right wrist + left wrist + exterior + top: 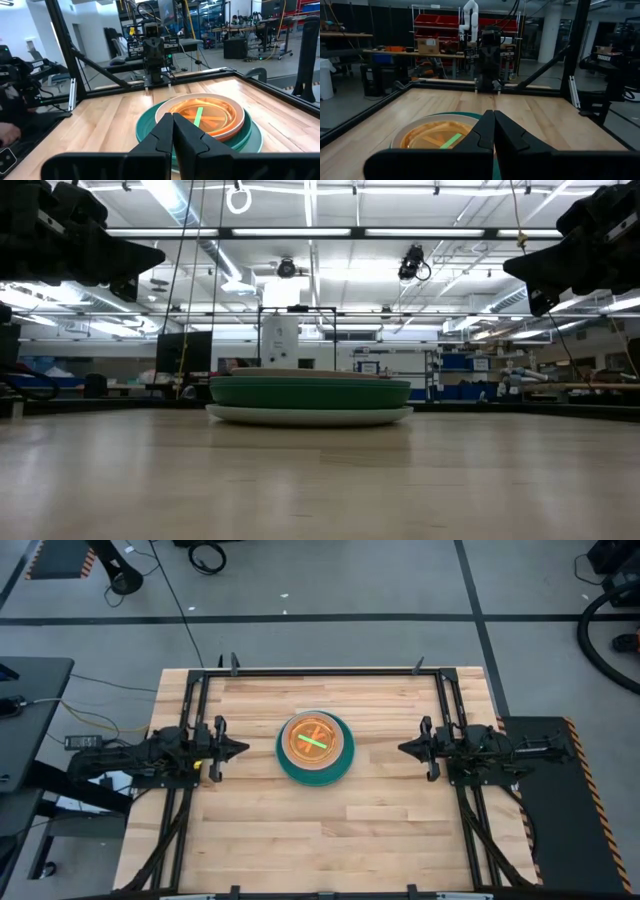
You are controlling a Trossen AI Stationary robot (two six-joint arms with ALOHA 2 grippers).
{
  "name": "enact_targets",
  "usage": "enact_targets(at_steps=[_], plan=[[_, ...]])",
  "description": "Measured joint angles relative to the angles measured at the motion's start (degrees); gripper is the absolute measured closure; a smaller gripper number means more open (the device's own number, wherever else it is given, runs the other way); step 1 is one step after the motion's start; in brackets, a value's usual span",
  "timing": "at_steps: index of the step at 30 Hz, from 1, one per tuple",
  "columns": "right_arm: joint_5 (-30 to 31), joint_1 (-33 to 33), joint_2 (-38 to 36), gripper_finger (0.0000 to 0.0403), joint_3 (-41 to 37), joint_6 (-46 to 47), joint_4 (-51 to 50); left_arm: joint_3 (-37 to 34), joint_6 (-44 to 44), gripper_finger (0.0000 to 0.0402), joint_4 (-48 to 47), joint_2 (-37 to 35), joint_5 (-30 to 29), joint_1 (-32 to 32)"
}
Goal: Stack plastic plates
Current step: Return to Home Position
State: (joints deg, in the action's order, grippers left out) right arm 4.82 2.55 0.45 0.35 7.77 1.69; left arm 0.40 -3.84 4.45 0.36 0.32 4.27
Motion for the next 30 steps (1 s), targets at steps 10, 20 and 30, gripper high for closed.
enact_targets(at_steps=[10,20,30], plan=[[0.0,0.0,0.0,0.0384,0.0,0.0,0.0,0.0,0.0,0.0392,0.0,0.0,0.0,0.0],[0.0,0.0,0.0,0.0383,0.0,0.0,0.0,0.0,0.0,0.0380,0.0,0.0,0.0,0.0],[0.0,0.0,0.0,0.0383,0.0,0.0,0.0,0.0,0.0,0.0379,0.0,0.0,0.0,0.0]])
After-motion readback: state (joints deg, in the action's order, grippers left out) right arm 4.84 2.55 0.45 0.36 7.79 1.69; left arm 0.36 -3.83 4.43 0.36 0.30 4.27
